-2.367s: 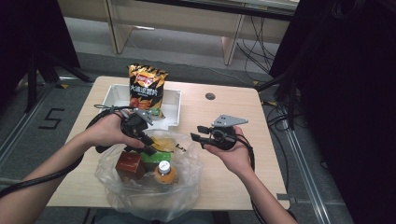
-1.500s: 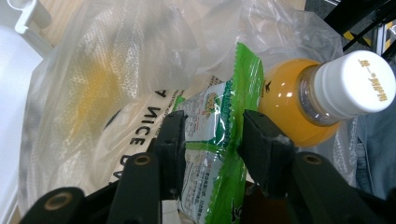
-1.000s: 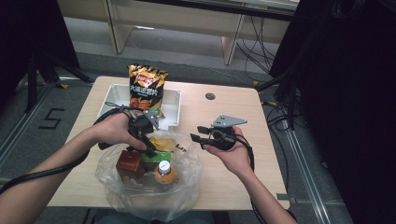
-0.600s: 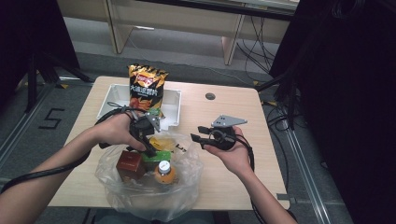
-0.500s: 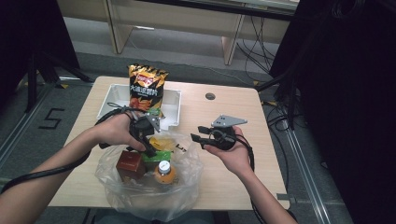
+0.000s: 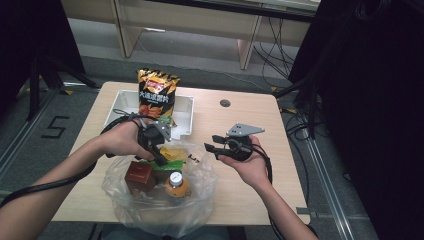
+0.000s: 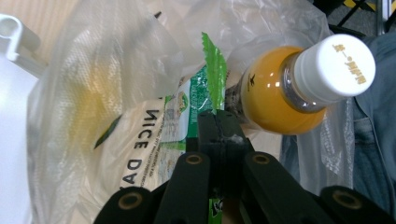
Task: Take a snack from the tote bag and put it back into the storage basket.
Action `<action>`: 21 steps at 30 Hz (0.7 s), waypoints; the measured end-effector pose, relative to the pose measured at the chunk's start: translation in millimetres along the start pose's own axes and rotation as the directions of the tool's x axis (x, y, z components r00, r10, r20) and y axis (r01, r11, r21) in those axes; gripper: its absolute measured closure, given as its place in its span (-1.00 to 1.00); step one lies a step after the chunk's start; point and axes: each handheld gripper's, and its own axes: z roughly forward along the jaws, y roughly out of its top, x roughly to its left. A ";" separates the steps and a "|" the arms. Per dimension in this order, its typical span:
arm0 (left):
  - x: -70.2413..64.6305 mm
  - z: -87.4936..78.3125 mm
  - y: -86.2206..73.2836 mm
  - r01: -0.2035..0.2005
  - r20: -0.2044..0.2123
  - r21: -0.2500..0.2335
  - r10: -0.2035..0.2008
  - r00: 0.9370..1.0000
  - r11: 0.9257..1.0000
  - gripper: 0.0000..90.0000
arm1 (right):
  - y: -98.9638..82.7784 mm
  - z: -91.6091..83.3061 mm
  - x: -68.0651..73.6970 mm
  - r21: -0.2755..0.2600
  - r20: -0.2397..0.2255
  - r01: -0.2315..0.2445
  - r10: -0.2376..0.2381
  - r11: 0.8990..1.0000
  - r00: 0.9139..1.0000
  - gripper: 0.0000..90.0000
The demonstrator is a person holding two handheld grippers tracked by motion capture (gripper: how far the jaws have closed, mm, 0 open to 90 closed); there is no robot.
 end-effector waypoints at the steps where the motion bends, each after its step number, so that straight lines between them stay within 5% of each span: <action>1: -0.1 -1.4 -0.1 -0.002 -0.006 -0.004 0.002 1.000 1.000 0.99 | 0.0 0.0 -0.1 0.000 0.000 0.001 -0.001 1.000 1.000 0.24; 11: -1.8 -16.0 -2.6 -0.025 -0.049 -0.081 0.021 0.999 0.996 1.00 | -0.1 -1.0 -1.7 0.003 0.006 0.001 -0.001 1.000 1.000 0.24; 21: -1.9 -36.1 -4.9 -0.039 -0.095 -0.173 0.022 0.995 0.984 1.00 | -1.0 0.7 -0.6 -0.005 0.007 -0.012 0.012 1.000 1.000 0.24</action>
